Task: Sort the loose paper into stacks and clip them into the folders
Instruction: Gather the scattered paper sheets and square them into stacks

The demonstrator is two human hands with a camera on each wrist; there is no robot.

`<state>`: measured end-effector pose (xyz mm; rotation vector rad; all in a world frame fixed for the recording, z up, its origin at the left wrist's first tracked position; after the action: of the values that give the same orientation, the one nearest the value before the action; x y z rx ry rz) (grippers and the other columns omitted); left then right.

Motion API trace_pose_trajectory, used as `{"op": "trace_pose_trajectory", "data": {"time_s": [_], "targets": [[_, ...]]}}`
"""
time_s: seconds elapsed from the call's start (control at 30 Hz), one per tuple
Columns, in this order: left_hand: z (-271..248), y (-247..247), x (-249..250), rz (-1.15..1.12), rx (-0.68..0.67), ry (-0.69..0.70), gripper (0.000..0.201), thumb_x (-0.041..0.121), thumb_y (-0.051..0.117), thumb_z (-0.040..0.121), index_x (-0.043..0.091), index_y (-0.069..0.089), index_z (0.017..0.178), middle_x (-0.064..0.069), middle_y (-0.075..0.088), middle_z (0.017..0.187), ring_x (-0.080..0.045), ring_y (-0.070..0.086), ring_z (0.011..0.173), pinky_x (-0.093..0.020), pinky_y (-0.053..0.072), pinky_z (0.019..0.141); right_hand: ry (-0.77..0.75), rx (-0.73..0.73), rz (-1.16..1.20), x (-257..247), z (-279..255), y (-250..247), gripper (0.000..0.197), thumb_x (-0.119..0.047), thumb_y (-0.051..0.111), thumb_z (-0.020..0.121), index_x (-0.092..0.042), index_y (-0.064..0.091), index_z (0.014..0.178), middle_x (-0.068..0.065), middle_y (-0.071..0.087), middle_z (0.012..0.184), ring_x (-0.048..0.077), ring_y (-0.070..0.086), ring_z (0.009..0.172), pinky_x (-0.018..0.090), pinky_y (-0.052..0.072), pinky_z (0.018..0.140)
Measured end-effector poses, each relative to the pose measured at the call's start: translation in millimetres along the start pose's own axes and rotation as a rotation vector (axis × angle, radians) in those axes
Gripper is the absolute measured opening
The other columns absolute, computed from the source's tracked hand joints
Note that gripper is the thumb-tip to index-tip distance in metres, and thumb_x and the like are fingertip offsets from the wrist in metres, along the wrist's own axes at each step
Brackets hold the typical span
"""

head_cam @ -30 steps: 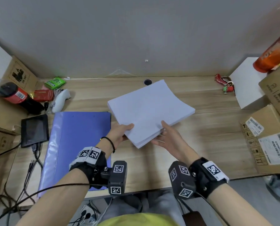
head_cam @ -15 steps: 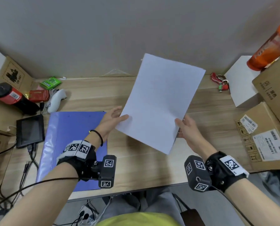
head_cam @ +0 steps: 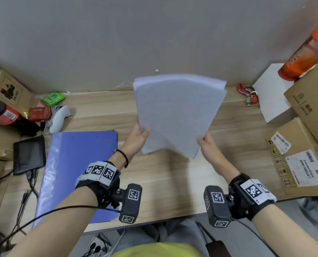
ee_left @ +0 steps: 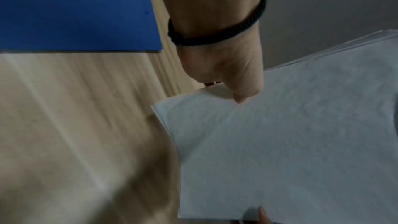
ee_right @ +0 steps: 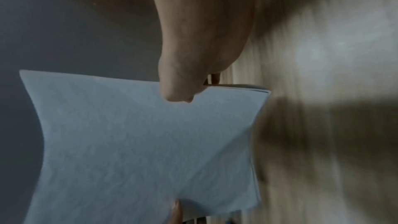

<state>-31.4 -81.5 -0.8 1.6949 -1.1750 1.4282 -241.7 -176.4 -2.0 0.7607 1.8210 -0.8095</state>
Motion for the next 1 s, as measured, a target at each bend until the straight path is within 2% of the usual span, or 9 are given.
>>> {"op": "trace_pose_trajectory", "data": {"time_s": [0.1,0.2,0.33,0.4,0.5,0.6,0.7,0.83,1.0], "targets": [[-7.7,5.1,-36.2,0.103,-0.092,-0.15,0.042,0.016,0.036,0.103,0.019,0.032,0.145,0.011,0.046,0.138,-0.006,0.042,0.128,-0.017,0.034,0.1,0.145,-0.087,-0.084,42.5,-7.0,8.7,0.049,-0.011,0.035,0.099,-0.028,0.023,0.144,-0.017,0.039,0.131,0.005,0.036,0.124,0.024,0.028,0.099],[-9.0,4.1,-42.4,0.223,-0.109,-0.152,0.034,0.016,0.033,0.104,0.014,0.048,0.134,0.009,0.055,0.127,-0.009,0.05,0.121,-0.002,0.037,0.085,0.201,-0.041,-0.073,59.3,-8.2,7.8,0.043,-0.021,0.03,0.102,-0.027,0.025,0.144,-0.017,0.039,0.133,0.003,0.034,0.122,0.022,0.025,0.098],[-2.7,-1.4,-38.7,0.202,-0.034,-0.182,0.024,0.015,0.039,0.101,0.02,0.05,0.122,0.01,0.06,0.111,-0.01,0.057,0.106,-0.017,0.046,0.083,0.181,0.126,-0.163,64.0,10.3,-9.3,0.026,-0.027,0.03,0.101,-0.017,0.049,0.116,-0.001,0.054,0.112,0.016,0.048,0.103,0.03,0.034,0.084],[-1.6,0.2,-44.3,0.19,-0.062,-0.238,0.026,0.014,0.04,0.1,0.02,0.05,0.124,0.005,0.062,0.114,-0.01,0.06,0.102,-0.028,0.05,0.089,0.187,0.106,-0.196,67.4,18.8,-15.6,0.021,-0.028,0.03,0.098,-0.015,0.047,0.1,0.001,0.049,0.097,0.017,0.045,0.091,0.033,0.034,0.078],[-3.6,8.7,-57.7,0.161,-0.117,-0.365,0.034,0.013,0.043,0.097,0.022,0.051,0.129,-0.002,0.064,0.118,-0.019,0.063,0.1,-0.041,0.051,0.092,0.246,0.04,-0.161,72.9,20.4,-22.6,0.019,-0.019,0.029,0.098,-0.012,0.047,0.097,0.001,0.045,0.089,0.017,0.04,0.08,0.031,0.032,0.07],[-3.6,17.7,-71.5,0.124,-0.09,-0.46,0.036,0.007,0.042,0.097,0.02,0.05,0.129,0.0,0.063,0.12,-0.023,0.062,0.105,-0.042,0.051,0.094,0.352,0.0,0.0,83.8,15.8,-22.7,0.026,-0.021,0.036,0.096,-0.015,0.056,0.11,-0.002,0.063,0.096,0.018,0.055,0.086,0.03,0.042,0.075],[-4.1,22.6,-88.9,0.065,-0.021,-0.563,0.039,0.005,0.04,0.098,0.016,0.048,0.134,-0.006,0.061,0.124,-0.029,0.06,0.111,-0.044,0.048,0.098,0.496,-0.069,0.253,99.8,5.8,-18.8,0.032,-0.025,0.05,0.093,-0.004,0.061,0.115,0.011,0.071,0.104,0.026,0.064,0.094,0.033,0.046,0.081],[-1.6,30.3,-96.0,-0.033,0.035,-0.611,0.034,0.006,0.037,0.098,0.017,0.05,0.127,-0.003,0.065,0.108,-0.024,0.062,0.093,-0.036,0.051,0.079,0.554,-0.021,0.692,93.8,-17.7,-17.4,0.034,-0.025,0.051,0.095,-0.009,0.058,0.124,0.009,0.066,0.117,0.024,0.064,0.102,0.031,0.058,0.071],[14.6,54.2,-88.7,-0.061,0.07,-0.605,0.032,0.006,0.035,0.098,0.016,0.051,0.123,-0.002,0.064,0.105,-0.018,0.061,0.085,-0.031,0.052,0.069,0.529,0.096,1.097,93.8,-35.0,-4.6,0.039,-0.04,0.049,0.095,-0.012,0.058,0.12,0.011,0.07,0.113,0.031,0.063,0.112,0.047,0.047,0.1]]}}
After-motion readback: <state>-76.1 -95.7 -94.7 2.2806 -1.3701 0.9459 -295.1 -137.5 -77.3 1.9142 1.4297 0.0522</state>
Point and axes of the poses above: each hand's wrist, its own z-axis towards the middle knuckle, its own y-axis out of the palm, x = y × z, the point moved 7 cm from there along z, towards the middle knuckle
